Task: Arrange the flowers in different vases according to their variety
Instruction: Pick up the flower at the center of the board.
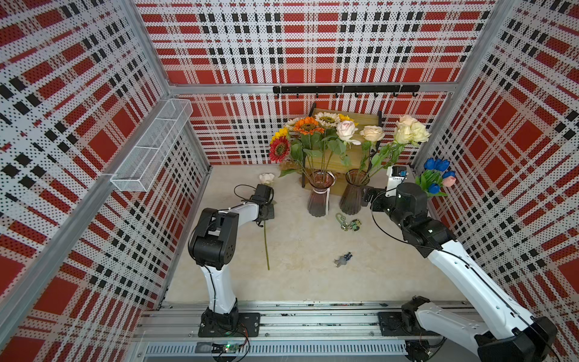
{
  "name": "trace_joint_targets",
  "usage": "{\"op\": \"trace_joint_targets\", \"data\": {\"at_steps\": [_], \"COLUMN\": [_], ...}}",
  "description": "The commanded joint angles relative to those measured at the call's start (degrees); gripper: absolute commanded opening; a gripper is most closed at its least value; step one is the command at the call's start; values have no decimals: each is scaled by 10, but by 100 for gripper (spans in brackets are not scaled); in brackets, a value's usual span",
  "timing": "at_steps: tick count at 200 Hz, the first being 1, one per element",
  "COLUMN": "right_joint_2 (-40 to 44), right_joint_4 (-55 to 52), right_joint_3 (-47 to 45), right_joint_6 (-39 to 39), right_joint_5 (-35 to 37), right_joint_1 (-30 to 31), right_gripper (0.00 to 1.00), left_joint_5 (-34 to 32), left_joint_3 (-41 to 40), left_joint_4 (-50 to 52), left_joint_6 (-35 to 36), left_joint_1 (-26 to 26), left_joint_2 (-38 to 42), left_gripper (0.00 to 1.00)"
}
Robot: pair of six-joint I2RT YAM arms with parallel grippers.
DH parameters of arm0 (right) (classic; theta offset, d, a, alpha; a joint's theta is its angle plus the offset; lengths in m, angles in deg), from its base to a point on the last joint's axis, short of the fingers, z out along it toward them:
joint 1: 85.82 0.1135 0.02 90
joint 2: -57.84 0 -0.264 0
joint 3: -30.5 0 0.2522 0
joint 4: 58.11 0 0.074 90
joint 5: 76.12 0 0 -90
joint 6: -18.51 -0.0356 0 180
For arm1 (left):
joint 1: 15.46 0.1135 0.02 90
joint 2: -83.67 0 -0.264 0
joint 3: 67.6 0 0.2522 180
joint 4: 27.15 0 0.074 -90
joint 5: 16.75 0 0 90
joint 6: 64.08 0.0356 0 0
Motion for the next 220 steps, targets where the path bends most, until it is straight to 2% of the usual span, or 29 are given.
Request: {"op": "trace_joint_targets", "data": {"at_steps": [1,49,76,90,136,144,191,220], "right_joint_2": [-19,-106,-172,-208,-320,-337,-418,-453], "right_joint_4": [-3,46,91,127,202,219,248,262], "right_joint_3": [-3,0,19,29,112,124,195,229], "right_joint_6": [1,-56,-98,-109,-122,-128,-133,-143], "right_joint_5": [-17,-50,-118,-172,-324,-344,-388,-405], "right_joint_1": [36,196,253,263,266,266,265,265], "right_gripper": [100,100,100,100,87,84,75,68], "left_joint_5": [-18,-36,-34,-26,5,8,38,49], "left_joint_3": [-16,-24,-35,-44,-82,-86,-111,-128], "left_joint_4": [19,42,58,64,67,67,63,59], "left_joint_6": [-3,-21,-30,-32,-57,-56,-56,-80], "left_joint_1": [1,-3,-7,-7,-7,-27,-32,-32], "left_joint_2": [37,176,255,298,420,436,498,524], "left_gripper": [0,0,0,0,0,0,0,0]}}
